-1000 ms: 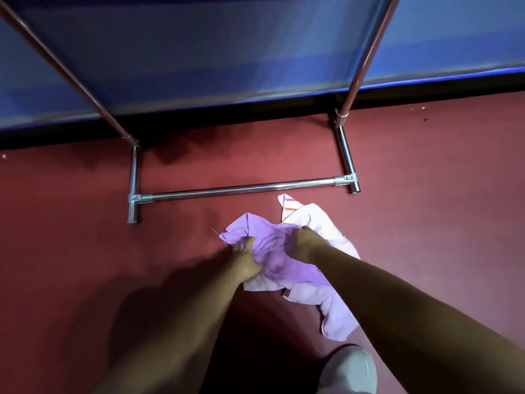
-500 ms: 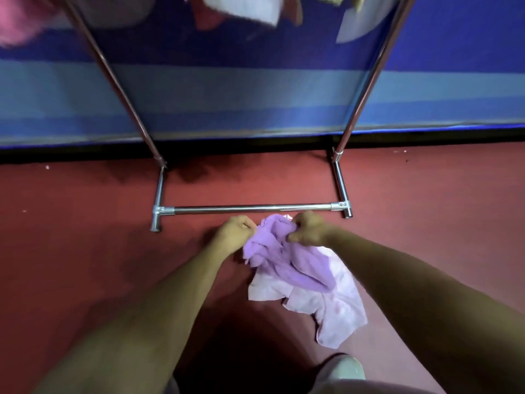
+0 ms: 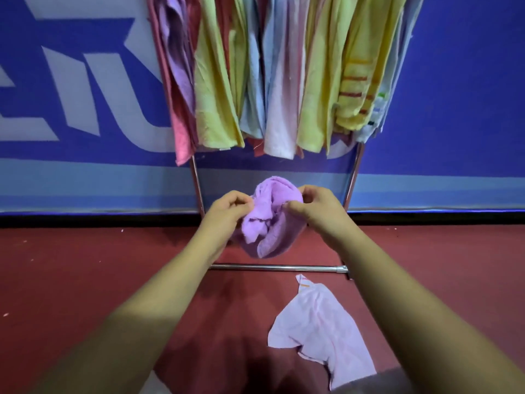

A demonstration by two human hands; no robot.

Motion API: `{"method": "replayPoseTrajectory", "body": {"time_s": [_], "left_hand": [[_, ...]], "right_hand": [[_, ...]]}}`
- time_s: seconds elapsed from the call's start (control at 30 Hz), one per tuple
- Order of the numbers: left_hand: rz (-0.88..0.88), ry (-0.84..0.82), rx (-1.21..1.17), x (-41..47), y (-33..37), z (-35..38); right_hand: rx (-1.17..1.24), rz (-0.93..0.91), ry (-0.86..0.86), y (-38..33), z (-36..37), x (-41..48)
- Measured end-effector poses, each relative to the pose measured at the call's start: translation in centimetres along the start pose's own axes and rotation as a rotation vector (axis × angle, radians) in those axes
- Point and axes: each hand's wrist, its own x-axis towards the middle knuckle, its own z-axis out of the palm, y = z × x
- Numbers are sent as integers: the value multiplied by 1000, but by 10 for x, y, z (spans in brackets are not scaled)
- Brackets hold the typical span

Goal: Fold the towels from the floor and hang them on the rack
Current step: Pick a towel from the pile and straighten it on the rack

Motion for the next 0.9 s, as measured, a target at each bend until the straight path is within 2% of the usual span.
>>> {"method": "replayPoseTrajectory", "body": {"time_s": [0.13, 0.2, 0.3, 0.4, 0.53, 0.63, 0.7, 0.8, 0.9], "left_hand": [[-9, -8, -35, -30, 3, -10], [-22, -3, 8, -33, 1, -12], [-48, -60, 5, -35, -1, -15], [-79, -91, -64, -39, -1, -22], [-58, -102, -37, -41, 0, -33], [-25, -59, 27, -40, 5, -36], [-18, -10, 128, -38, 7, -38], [17, 58, 314, -27, 3, -47], [68, 90, 393, -21, -2, -50]], "right_hand": [[74, -29, 3, -4, 23, -35], [87, -79, -79, -1, 34, -45], [14, -128, -215, -1, 44, -49], [-31, -127, -208, -1, 47, -49], [-110, -184, -252, 1, 49, -46], [-210, -225, -297, 2, 55, -42], [-238, -238, -254, 1, 60, -40], [-156, -192, -206, 3, 63, -33], [-64, -151, -184, 8, 63, -29]]}}
